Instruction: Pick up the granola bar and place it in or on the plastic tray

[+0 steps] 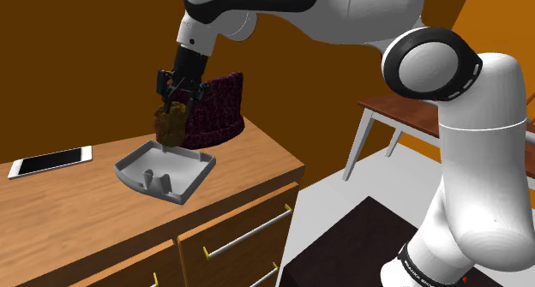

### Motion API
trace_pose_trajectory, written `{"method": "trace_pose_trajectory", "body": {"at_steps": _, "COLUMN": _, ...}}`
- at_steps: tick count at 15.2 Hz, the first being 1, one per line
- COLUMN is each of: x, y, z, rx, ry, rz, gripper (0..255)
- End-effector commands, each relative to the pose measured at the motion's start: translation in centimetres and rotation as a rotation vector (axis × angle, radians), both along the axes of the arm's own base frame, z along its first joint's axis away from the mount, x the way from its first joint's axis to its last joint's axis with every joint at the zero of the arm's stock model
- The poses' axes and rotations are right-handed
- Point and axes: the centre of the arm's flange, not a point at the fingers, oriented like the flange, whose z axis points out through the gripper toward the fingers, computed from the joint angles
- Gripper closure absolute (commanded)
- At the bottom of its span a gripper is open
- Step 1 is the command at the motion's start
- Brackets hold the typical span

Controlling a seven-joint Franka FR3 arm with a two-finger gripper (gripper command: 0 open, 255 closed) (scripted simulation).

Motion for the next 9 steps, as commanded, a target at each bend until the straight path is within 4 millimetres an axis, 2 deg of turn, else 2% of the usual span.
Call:
{"method": "trace_pose_trajectory", "body": {"at_steps": 1, "x": 0.3, "y": 2.6, "z": 0.1, "rx": 0.001, "ry": 0.000, "rz": -0.001, "gripper": 255}}
{"method": "trace_pose_trajectory", "body": {"at_steps": 3, "x": 0.8, "y": 6.0, "z": 0.2, "rx": 0.001, "ry": 0.000, "rz": -0.001, "gripper": 255}}
{"method": "trace_pose_trajectory", "body": {"at_steps": 9, "x": 0.8, "y": 6.0, "z": -3.0, "rx": 0.001, "ry": 0.000, "rz": -0.001, "gripper": 255}}
